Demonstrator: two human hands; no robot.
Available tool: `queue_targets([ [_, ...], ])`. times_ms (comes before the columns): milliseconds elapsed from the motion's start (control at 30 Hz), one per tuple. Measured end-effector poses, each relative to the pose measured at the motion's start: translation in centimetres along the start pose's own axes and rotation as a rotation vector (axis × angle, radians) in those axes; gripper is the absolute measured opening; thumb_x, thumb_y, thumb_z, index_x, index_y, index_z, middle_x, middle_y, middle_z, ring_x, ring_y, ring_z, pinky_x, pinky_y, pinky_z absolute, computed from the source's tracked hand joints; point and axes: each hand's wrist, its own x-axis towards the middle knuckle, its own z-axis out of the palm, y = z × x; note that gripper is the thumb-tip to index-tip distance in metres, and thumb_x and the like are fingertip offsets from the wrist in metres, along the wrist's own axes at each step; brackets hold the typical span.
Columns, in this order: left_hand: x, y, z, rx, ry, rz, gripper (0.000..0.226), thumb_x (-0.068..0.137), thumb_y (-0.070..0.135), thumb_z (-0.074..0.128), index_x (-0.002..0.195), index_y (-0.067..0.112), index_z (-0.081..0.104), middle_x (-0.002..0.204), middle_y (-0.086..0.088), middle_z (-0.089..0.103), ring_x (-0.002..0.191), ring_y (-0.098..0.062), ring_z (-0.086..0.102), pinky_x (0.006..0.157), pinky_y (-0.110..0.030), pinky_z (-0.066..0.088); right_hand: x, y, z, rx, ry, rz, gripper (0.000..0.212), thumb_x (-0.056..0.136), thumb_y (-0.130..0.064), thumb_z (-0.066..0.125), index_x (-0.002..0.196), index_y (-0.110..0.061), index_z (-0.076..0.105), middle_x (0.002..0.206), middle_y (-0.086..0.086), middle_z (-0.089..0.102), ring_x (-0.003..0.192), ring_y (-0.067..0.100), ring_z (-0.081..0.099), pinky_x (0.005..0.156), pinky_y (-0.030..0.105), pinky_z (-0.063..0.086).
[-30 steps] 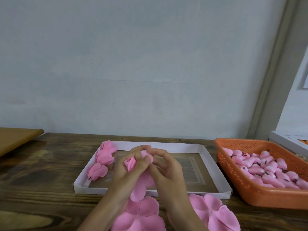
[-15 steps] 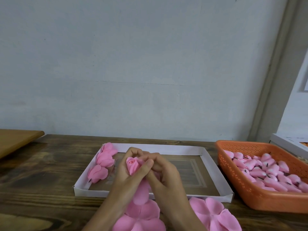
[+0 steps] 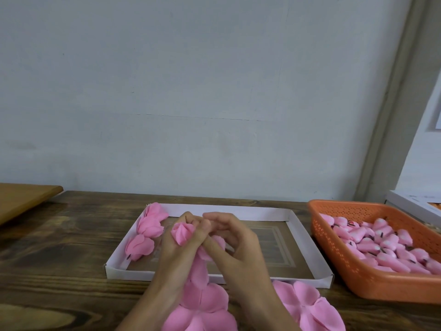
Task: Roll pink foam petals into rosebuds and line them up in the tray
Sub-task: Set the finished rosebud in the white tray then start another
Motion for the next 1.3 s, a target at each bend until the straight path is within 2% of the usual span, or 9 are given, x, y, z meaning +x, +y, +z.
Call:
queue_targets([
  [133,-0.1,-0.4,0.2,-0.041,0.179,-0.122,0.083,0.047,0.075,0.089,0.090,0.007,0.068,0.085,-0.021,0.073,0.080,-0.035,0.074,0.072,-0.051,0.059,0.0,0.0,-0.4,0.076,0.055,0.105,0.041,0.080,0.003,0.083,0.111,-0.018,0.067,0.098,0.005,0.075,0.092,0.020,0.076,0.075,0.025,0.058],
  [267,0.4,-0.3,-0.3,0.051,0.245,-0.082,0.067,0.058,0.068,0.079,0.081,0.006,0.067,0.080,-0.022,0.071,0.076,-0.034,0.072,0.068,-0.045,0.058,0.1,0.0,-0.6,-0.004,0.062,0.135,0.026,0.083,0.002,0.078,0.098,-0.018,0.071,0.088,0.003,0.077,0.085,0.019,0.075,0.075,0.032,0.061],
  [367,0.5,-0.1,-0.4,0.088,0.165,-0.037,0.068,0.062,0.064,0.084,0.090,0.005,0.067,0.088,-0.029,0.071,0.084,-0.042,0.073,0.072,-0.052,0.060,0.2,0.0,-0.9,-0.079,0.044,0.075,0.016,0.086,-0.008,0.081,0.091,-0.022,0.075,0.085,-0.005,0.077,0.084,0.010,0.072,0.077,0.028,0.058],
  [567,0.3,0.1,-0.2,0.120,0.013,0.061,0.059,0.060,0.071,0.087,0.089,0.022,0.071,0.095,-0.014,0.072,0.091,-0.028,0.074,0.075,-0.043,0.062,0.1,0.0,-1.0,-0.238,-0.041,-0.041,0.028,0.076,-0.024,0.081,0.103,-0.029,0.074,0.102,-0.012,0.077,0.100,0.012,0.072,0.087,0.032,0.057],
  [833,-0.2,-0.1,0.4,0.087,0.012,0.046,0.061,0.068,0.072,0.080,0.096,0.019,0.070,0.096,-0.010,0.073,0.089,-0.021,0.075,0.073,-0.031,0.061,0.0,0.9,-0.5,-0.291,0.015,-0.158,0.035,0.074,-0.020,0.085,0.107,-0.029,0.075,0.106,-0.017,0.077,0.100,0.010,0.074,0.091,0.030,0.057],
  [967,-0.3,0.2,0.4,0.042,-0.038,0.040,0.049,0.081,0.059,0.071,0.093,0.012,0.063,0.095,-0.022,0.065,0.089,-0.027,0.067,0.080,-0.041,0.057,-0.4,1.0,0.0,-0.344,0.041,-0.218,0.039,0.075,-0.023,0.083,0.111,-0.034,0.074,0.106,-0.021,0.077,0.099,0.004,0.074,0.088,0.028,0.058],
  [1133,-0.5,-0.4,0.5,-0.100,-0.097,-0.050,0.052,0.085,0.062,0.061,0.095,0.011,0.061,0.095,-0.009,0.063,0.090,-0.020,0.062,0.078,-0.027,0.056,-0.7,1.2,0.3,-0.381,0.094,-0.237,0.033,0.074,-0.027,0.082,0.106,-0.033,0.076,0.095,-0.024,0.077,0.091,-0.001,0.075,0.083,0.027,0.060],
  [1233,-0.3,-0.1,0.3,-0.162,-0.035,-0.131,0.061,0.090,0.064,0.055,0.100,0.004,0.059,0.105,-0.014,0.065,0.100,-0.029,0.063,0.090,-0.043,0.053,-0.6,1.3,0.1,-0.300,0.119,-0.205,0.030,0.076,-0.018,0.087,0.103,-0.029,0.077,0.093,-0.019,0.078,0.088,0.004,0.076,0.082,0.024,0.060],
  [1300,0.6,0.2,-0.2,0.046,0.043,-0.082,0.067,0.085,0.069,0.053,0.106,0.006,0.062,0.110,-0.014,0.072,0.103,-0.033,0.069,0.092,-0.051,0.054,-0.1,1.2,-0.4,-0.204,0.135,-0.175,0.028,0.078,-0.012,0.088,0.100,-0.025,0.078,0.092,-0.011,0.079,0.087,0.011,0.077,0.080,0.024,0.060],
])
